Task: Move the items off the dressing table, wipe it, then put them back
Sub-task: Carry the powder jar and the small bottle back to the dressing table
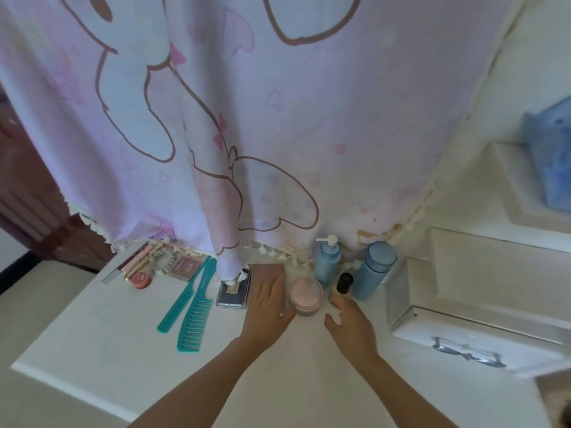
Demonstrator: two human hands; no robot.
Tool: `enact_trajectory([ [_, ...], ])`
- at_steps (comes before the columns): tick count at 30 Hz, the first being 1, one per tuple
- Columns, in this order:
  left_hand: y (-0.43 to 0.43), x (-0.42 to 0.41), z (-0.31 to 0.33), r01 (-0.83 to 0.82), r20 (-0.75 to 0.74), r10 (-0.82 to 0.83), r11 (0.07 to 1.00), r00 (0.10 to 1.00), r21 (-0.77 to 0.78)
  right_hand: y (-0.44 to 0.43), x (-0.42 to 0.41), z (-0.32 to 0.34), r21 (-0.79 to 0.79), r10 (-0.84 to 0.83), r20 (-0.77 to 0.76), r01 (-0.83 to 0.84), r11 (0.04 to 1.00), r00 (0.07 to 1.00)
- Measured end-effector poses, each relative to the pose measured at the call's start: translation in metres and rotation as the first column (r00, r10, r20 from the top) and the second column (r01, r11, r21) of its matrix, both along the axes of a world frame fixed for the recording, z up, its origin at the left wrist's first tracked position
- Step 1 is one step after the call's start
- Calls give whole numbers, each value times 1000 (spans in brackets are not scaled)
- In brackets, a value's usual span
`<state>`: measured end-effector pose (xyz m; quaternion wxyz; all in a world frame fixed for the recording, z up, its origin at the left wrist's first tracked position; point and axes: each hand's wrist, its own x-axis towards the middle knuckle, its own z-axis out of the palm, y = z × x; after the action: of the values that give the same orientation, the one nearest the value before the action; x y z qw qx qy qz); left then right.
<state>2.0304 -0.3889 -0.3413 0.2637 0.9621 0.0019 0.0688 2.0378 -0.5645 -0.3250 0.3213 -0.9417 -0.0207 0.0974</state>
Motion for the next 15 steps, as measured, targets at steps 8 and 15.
enact_trajectory([
  [8,61,-50,13,-274,61,276,961,959,-34,78,-8,19,14,309,127,-313,950,942],
  [15,152,-171,33,-699,41,698,716,715,-2,199,-54,30,18,718,214,-738,675,662],
])
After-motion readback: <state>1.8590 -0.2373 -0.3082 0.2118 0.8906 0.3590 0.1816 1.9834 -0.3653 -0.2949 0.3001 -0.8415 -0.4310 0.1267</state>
